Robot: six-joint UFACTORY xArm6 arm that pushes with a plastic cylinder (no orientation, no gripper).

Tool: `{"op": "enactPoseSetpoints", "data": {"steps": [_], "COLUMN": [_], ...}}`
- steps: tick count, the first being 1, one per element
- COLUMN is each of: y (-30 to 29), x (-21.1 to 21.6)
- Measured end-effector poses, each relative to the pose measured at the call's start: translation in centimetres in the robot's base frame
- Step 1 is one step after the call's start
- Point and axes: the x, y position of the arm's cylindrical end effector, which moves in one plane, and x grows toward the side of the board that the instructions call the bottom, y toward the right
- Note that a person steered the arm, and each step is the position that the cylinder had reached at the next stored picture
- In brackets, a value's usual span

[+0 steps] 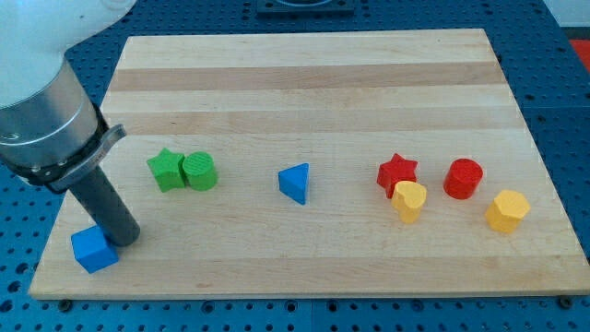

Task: Slide the green circle and the green star above the blue triangle

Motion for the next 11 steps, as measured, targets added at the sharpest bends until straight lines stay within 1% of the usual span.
{"op": "enactPoseSetpoints", "data": {"steps": [1,2,3,4,5,6,7,8,9,11], "y": [1.4,-0.5,-1.6,4.5,7.3,2.1,1.0,3.5,7.1,15.6], "x": [-2.2,-6.2,-9.3,-8.7,-7.3,-3.7,-1.4,-2.3,-4.1,-7.8]}}
